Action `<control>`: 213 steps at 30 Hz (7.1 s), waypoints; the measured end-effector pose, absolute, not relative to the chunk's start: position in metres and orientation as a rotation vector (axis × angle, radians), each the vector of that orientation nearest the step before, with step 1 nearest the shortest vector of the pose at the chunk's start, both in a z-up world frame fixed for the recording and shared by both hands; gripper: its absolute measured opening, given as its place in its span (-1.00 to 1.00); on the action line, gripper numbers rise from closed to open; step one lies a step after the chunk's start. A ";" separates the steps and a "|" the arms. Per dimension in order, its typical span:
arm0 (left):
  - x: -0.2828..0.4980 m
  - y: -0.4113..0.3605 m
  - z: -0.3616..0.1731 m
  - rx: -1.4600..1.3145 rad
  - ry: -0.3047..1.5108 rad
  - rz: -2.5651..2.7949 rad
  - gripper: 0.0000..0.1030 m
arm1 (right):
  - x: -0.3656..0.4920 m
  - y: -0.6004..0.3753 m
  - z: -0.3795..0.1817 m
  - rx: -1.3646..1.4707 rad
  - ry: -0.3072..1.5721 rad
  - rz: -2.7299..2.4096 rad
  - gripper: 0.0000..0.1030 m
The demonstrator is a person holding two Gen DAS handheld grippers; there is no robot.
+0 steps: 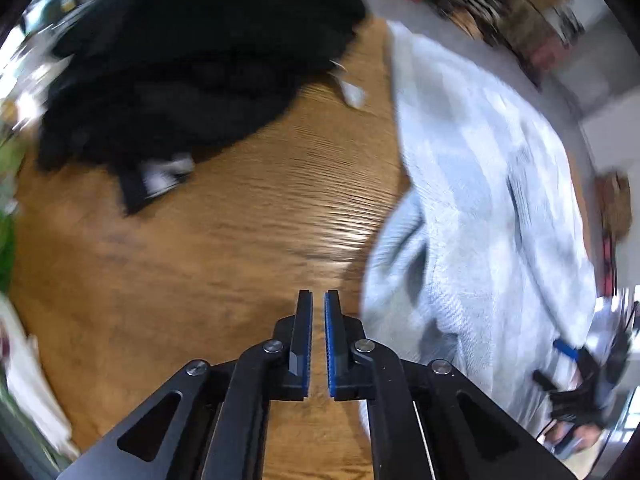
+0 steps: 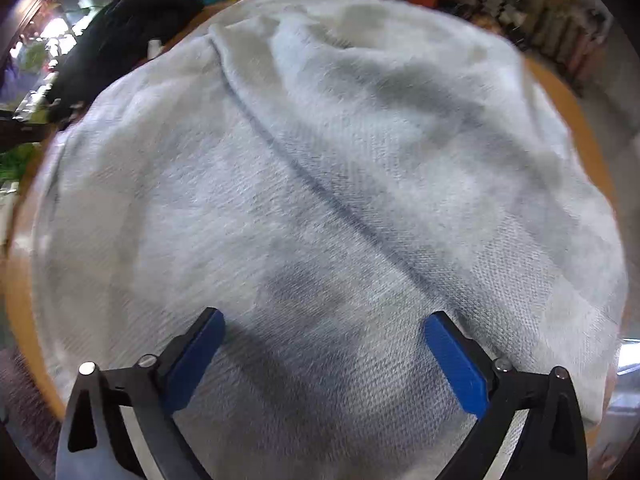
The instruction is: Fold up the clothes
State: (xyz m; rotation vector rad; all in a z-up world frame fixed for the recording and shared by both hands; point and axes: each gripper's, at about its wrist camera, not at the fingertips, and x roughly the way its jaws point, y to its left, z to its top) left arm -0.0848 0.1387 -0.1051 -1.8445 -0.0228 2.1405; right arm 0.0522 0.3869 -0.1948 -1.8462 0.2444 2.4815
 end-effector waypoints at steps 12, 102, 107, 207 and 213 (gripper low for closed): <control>-0.097 0.205 -0.126 -1.814 0.144 2.034 -0.26 | 0.079 0.439 -0.168 -1.775 0.445 2.476 -0.69; -0.124 0.260 -0.115 -1.583 -0.006 2.053 -0.88 | -0.075 0.373 -0.123 -1.551 0.832 2.824 -0.85; -0.113 0.254 -0.101 -1.467 0.062 2.086 -0.88 | -0.072 0.376 -0.119 -1.510 0.794 2.817 -0.85; 0.032 -0.055 -0.058 -1.250 -0.564 2.312 -0.90 | -0.346 0.288 -0.102 -1.732 0.429 2.485 -0.86; 0.038 -0.069 -0.041 -1.139 -0.637 2.391 -0.90 | -0.344 0.283 -0.123 -1.600 0.676 2.540 0.19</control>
